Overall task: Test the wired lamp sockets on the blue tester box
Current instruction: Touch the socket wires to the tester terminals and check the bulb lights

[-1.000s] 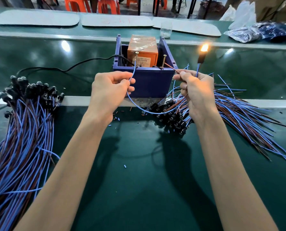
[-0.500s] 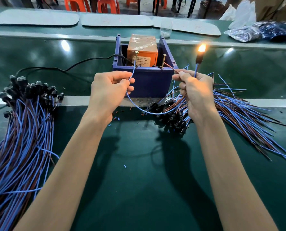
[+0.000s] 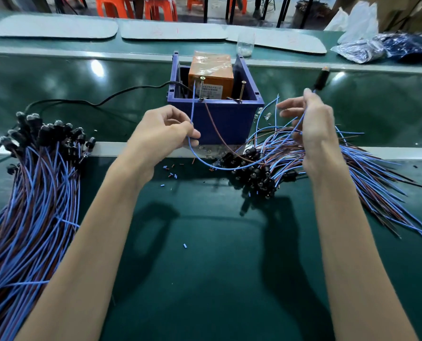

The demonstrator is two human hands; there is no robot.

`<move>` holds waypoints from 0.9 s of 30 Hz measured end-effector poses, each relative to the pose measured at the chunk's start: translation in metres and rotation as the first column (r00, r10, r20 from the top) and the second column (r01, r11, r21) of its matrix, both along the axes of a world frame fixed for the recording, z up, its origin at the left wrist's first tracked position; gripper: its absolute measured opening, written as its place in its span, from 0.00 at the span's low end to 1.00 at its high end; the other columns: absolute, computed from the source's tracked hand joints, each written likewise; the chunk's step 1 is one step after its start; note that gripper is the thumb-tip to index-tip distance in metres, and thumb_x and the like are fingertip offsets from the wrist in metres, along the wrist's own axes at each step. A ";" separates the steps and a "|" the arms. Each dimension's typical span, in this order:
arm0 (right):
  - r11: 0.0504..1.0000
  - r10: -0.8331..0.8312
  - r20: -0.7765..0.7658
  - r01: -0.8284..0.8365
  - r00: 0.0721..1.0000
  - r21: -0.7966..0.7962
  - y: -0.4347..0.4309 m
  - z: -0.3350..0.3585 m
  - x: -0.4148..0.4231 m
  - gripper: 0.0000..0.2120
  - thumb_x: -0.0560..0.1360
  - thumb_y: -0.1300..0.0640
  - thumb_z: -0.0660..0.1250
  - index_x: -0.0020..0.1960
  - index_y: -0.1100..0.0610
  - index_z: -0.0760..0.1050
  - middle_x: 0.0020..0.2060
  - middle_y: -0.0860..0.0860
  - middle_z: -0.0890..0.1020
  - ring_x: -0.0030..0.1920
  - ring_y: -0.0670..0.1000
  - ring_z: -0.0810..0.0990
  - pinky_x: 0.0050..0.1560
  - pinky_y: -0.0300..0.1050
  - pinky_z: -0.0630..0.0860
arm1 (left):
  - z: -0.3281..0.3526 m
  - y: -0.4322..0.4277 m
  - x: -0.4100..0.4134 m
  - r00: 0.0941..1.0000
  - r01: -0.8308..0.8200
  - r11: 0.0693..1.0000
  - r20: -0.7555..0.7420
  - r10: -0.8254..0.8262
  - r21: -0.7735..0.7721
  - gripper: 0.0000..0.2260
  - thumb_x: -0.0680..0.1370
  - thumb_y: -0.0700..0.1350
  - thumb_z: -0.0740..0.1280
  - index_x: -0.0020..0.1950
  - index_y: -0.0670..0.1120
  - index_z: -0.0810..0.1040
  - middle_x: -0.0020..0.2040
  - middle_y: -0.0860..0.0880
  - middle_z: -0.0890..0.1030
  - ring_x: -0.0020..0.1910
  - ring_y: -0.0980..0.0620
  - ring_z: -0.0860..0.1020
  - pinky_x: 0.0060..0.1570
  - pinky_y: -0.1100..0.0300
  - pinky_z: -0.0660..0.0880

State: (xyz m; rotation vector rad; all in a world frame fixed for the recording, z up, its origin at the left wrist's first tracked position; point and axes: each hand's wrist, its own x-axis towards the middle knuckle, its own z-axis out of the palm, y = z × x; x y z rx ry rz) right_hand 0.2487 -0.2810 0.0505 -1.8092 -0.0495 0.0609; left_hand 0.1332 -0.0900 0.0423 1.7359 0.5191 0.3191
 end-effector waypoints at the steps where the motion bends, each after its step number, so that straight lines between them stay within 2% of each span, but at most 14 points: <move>1: 0.999 -0.023 0.041 0.025 0.999 -0.046 -0.002 0.001 0.001 0.27 0.83 0.47 0.49 0.34 0.51 0.79 0.36 0.48 0.79 0.36 0.44 0.70 0.39 0.40 0.63 | -0.002 0.001 -0.001 0.998 0.048 0.998 -0.045 -0.046 0.047 0.09 0.74 0.34 0.65 0.38 0.47 0.74 0.32 0.54 0.84 0.32 0.59 0.81 0.39 0.68 0.76; 4: 0.993 -0.095 0.140 0.104 0.986 -0.055 -0.009 0.004 0.003 0.27 0.83 0.46 0.49 0.35 0.50 0.79 0.33 0.47 0.74 0.32 0.40 0.70 0.35 0.38 0.62 | -0.011 0.007 -0.001 0.974 0.150 0.961 -0.202 -0.102 0.235 0.06 0.74 0.40 0.67 0.38 0.48 0.79 0.34 0.55 0.84 0.41 0.54 0.83 0.50 0.56 0.78; 6: 0.991 -0.119 0.166 0.107 0.979 0.078 -0.013 0.007 0.002 0.25 0.83 0.48 0.51 0.36 0.52 0.79 0.29 0.47 0.70 0.25 0.40 0.66 0.29 0.36 0.62 | -0.015 0.011 -0.002 0.951 0.184 0.921 -0.299 -0.079 0.342 0.05 0.72 0.44 0.67 0.38 0.50 0.81 0.34 0.55 0.84 0.45 0.53 0.82 0.50 0.57 0.77; 8: 0.958 -0.144 0.158 0.098 0.977 0.270 -0.014 0.012 0.000 0.22 0.84 0.51 0.53 0.38 0.55 0.78 0.29 0.48 0.70 0.23 0.41 0.66 0.24 0.34 0.62 | -0.017 0.016 -0.002 0.929 0.192 0.895 -0.368 -0.034 0.403 0.04 0.72 0.46 0.68 0.38 0.52 0.82 0.36 0.55 0.84 0.47 0.53 0.82 0.53 0.58 0.76; 10: 0.906 -0.223 0.179 0.136 0.958 0.401 -0.016 0.018 -0.002 0.20 0.84 0.53 0.54 0.39 0.57 0.77 0.29 0.50 0.73 0.22 0.42 0.69 0.25 0.35 0.67 | -0.019 0.023 -0.002 0.910 0.175 0.869 -0.413 0.037 0.463 0.04 0.73 0.49 0.68 0.40 0.53 0.81 0.41 0.51 0.85 0.51 0.50 0.81 0.57 0.57 0.74; 12: 0.872 -0.328 0.266 0.183 0.906 0.453 -0.017 0.023 -0.003 0.17 0.83 0.54 0.55 0.41 0.56 0.77 0.31 0.51 0.76 0.25 0.44 0.74 0.30 0.37 0.74 | -0.021 0.032 -0.003 0.888 0.141 0.831 -0.441 0.134 0.538 0.06 0.74 0.51 0.67 0.46 0.52 0.82 0.47 0.47 0.84 0.56 0.46 0.78 0.57 0.56 0.73; 15: 0.892 -0.413 0.487 0.234 0.770 0.388 -0.020 0.028 -0.003 0.12 0.82 0.56 0.55 0.48 0.56 0.77 0.41 0.56 0.81 0.38 0.47 0.83 0.43 0.41 0.79 | -0.025 0.046 -0.007 0.839 0.068 0.746 -0.442 0.316 0.662 0.13 0.74 0.52 0.66 0.54 0.49 0.82 0.55 0.41 0.81 0.57 0.39 0.76 0.56 0.53 0.74; 18: 0.914 -0.404 0.707 0.297 0.581 0.277 -0.017 0.026 -0.002 0.08 0.80 0.57 0.57 0.48 0.49 0.75 0.52 0.62 0.79 0.49 0.52 0.82 0.54 0.47 0.78 | -0.029 0.060 -0.013 0.763 0.062 0.684 -0.476 0.436 0.726 0.15 0.74 0.50 0.64 0.55 0.42 0.79 0.58 0.37 0.78 0.58 0.36 0.75 0.55 0.50 0.72; 20: 0.903 -0.395 0.830 0.330 0.393 0.274 -0.011 0.021 -0.003 0.10 0.79 0.62 0.60 0.49 0.60 0.81 0.49 0.64 0.77 0.52 0.40 0.78 0.55 0.37 0.75 | -0.031 0.069 -0.017 0.719 0.059 0.680 -0.503 0.480 0.731 0.16 0.75 0.48 0.63 0.57 0.39 0.77 0.60 0.35 0.75 0.60 0.34 0.73 0.56 0.48 0.71; 22: 0.905 -0.342 0.911 0.341 0.231 0.253 -0.012 0.020 0.000 0.11 0.77 0.67 0.61 0.54 0.67 0.80 0.47 0.68 0.76 0.54 0.32 0.73 0.55 0.28 0.70 | -0.032 0.077 -0.021 0.684 0.041 0.674 -0.512 0.520 0.738 0.17 0.76 0.49 0.63 0.59 0.39 0.76 0.62 0.34 0.74 0.61 0.34 0.73 0.57 0.47 0.70; 23: 0.922 -0.304 0.919 0.320 0.251 0.217 -0.013 0.022 0.002 0.12 0.76 0.66 0.61 0.56 0.70 0.78 0.48 0.69 0.75 0.55 0.35 0.73 0.56 0.28 0.69 | -0.032 0.080 -0.023 0.669 0.033 0.672 -0.516 0.535 0.740 0.17 0.77 0.49 0.63 0.60 0.39 0.76 0.62 0.34 0.74 0.61 0.34 0.73 0.58 0.47 0.70; 24: 0.944 -0.263 0.912 0.279 0.314 0.176 -0.015 0.023 0.002 0.16 0.76 0.64 0.60 0.58 0.73 0.76 0.49 0.71 0.74 0.56 0.41 0.74 0.59 0.32 0.71 | -0.032 0.083 -0.025 0.657 0.029 0.672 -0.521 0.545 0.740 0.17 0.77 0.50 0.63 0.60 0.40 0.76 0.63 0.35 0.74 0.62 0.34 0.73 0.59 0.47 0.70; 26: 0.976 -0.133 0.905 0.213 0.404 0.048 -0.016 0.019 0.001 0.22 0.75 0.61 0.57 0.61 0.78 0.69 0.54 0.75 0.71 0.58 0.63 0.77 0.65 0.52 0.72 | -0.032 0.088 -0.027 0.643 0.028 0.674 -0.530 0.554 0.738 0.18 0.77 0.50 0.63 0.61 0.40 0.75 0.63 0.35 0.74 0.62 0.34 0.73 0.59 0.47 0.69; 27: 0.972 -0.108 0.903 0.234 0.416 0.009 -0.014 0.016 0.000 0.20 0.76 0.63 0.56 0.61 0.78 0.70 0.57 0.75 0.70 0.59 0.67 0.75 0.63 0.60 0.73 | -0.032 0.089 -0.028 0.639 0.027 0.673 -0.531 0.557 0.739 0.17 0.77 0.50 0.63 0.61 0.40 0.75 0.62 0.35 0.75 0.61 0.34 0.73 0.58 0.47 0.69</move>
